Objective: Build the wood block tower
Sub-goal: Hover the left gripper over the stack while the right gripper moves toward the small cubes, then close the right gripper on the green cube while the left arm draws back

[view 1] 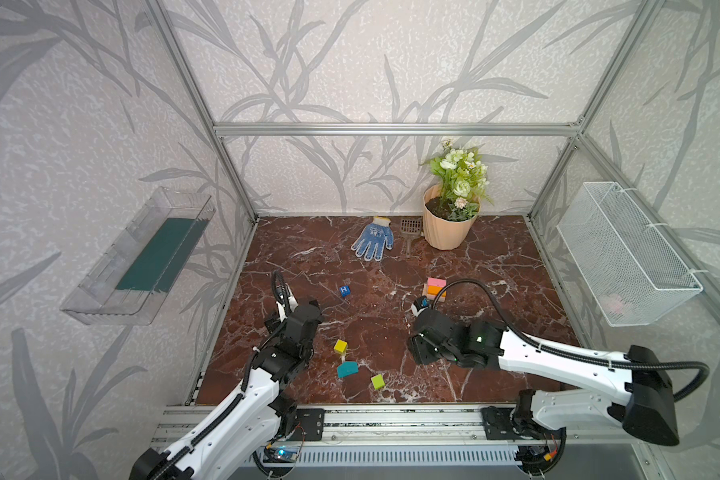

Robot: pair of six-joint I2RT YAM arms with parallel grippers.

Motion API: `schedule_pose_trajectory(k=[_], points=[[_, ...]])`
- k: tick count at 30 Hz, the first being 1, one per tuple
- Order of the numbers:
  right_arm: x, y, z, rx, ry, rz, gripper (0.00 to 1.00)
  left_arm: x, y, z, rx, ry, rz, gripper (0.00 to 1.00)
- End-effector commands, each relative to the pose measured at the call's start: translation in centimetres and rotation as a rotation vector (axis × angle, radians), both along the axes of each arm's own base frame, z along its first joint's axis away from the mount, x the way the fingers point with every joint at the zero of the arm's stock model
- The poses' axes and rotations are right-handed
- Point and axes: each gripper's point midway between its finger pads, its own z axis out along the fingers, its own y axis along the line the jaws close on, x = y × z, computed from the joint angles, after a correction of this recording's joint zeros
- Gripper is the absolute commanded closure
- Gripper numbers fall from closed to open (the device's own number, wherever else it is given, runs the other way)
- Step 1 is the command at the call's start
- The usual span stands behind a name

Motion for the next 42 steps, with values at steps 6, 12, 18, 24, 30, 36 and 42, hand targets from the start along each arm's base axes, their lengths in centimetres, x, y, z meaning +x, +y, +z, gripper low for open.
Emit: schedule_pose_trajectory(k=[6,12,18,24,30,36,42], points=[[-3.2,5.2,-2.8,-0.057,0.055,0.084,0.4,0.4,0.0,-0.1,-0.015,-0.002,0.015,0.05],[-4.5,8.8,-4.9,-0.09,0.07,0.156,0.42,0.3,0.0,-0.1,-0.02,-0.001,0.016,0.07],[-5.5,10.8,-6.7,-0.135,0.106,0.19,0.45,0.1,0.1,0.0,-0.027,-0.017,0.017,0.07],[-5.5,11.1,-7.5,-0.164,0.115,0.19,0.46,0.1,0.1,0.0,-0.028,-0.018,0.016,0.07],[-5.8,11.1,-8.5,-0.178,0.12,0.179,0.48,0.1,0.1,0.0,-0.028,-0.017,0.015,0.07],[-5.9,10.9,-9.6,-0.221,0.138,0.165,0.52,0.1,0.1,0.0,-0.028,-0.017,0.013,0.07],[-5.6,10.9,-9.7,-0.232,0.125,0.155,0.6,0.1,0.1,0.0,-0.03,-0.018,0.012,0.07]])
